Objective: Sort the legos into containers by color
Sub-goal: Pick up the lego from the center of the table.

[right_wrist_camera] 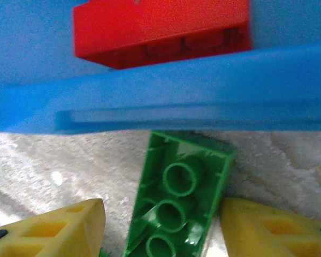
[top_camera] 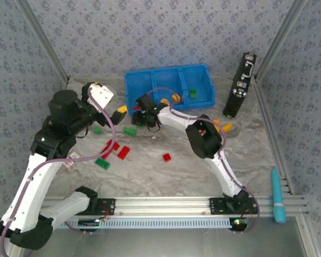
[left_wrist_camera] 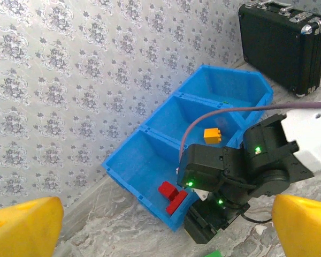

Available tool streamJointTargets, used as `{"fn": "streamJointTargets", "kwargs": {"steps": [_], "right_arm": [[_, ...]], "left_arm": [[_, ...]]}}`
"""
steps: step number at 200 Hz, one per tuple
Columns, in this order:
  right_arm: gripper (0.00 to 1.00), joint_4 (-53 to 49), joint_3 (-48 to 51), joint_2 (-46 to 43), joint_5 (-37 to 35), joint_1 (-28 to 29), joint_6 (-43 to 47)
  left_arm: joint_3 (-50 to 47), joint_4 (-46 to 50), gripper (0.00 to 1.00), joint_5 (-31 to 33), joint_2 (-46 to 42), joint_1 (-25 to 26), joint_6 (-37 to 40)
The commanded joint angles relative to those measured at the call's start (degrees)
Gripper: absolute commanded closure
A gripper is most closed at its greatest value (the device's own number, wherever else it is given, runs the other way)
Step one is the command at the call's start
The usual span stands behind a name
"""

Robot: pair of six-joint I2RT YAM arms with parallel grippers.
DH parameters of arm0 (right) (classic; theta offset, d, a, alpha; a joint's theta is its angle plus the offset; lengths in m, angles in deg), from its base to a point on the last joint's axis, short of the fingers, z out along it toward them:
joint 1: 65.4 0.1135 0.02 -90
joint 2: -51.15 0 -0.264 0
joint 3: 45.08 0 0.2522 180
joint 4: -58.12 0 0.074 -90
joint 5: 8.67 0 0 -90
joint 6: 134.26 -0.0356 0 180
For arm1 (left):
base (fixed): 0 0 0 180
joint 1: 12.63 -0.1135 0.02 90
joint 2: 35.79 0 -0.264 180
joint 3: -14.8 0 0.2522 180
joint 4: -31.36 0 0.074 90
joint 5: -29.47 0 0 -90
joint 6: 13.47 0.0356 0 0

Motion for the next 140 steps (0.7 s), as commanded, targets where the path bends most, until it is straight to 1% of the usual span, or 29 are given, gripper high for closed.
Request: {"fn": "streamJointTargets", "kwargs": {"steps": [1, 34, 68, 74, 78, 95, 121, 140], "right_arm": [[0.41, -5.7, -4.3, 3.1, -3.7, 0.0, 1.0], [0.58, -9.2, -5.5, 4.8, -7.6, 0.0, 3.7], [0.72, -10.4, -2.9, 2.8, -8.6, -0.4, 6.4], [0.73, -10.4, -1.9, 1.9, -8.6, -0.5, 6.4], [0.73, -10.4, -0.9, 1.2, -8.6, -0.7, 8.6], [0.75, -10.0, 4.6, -3.1, -7.7, -1.5, 11.3], [0.76, -7.3, 15.3, -13.5, -5.3, -4.5, 15.8], [0.76, -9.6, 18.6, -20.5, -5.0, -6.9, 18.4]], "left_arm": [[-0.1, -1.0, 0.0, -1.0, -1.1, -0.3, -0.5], [-0.2, -1.1, 0.0, -1.2, -1.2, -0.3, -0.6], [-0.2, -1.1, 0.0, -1.2, -1.5, -0.3, -0.7], [-0.1, -1.0, 0.0, -1.2, -1.6, -0.3, -0.7], [-0.1, -1.0, 0.0, -1.2, -1.7, -0.3, -0.7], [-0.7, -1.2, 0.0, -1.2, -2.1, -0.3, -0.5], [0.0, -0.3, 0.0, -0.5, -1.8, -0.3, -0.5], [0.2, -0.3, 0.0, -0.6, -1.6, -0.3, -0.5]]}}
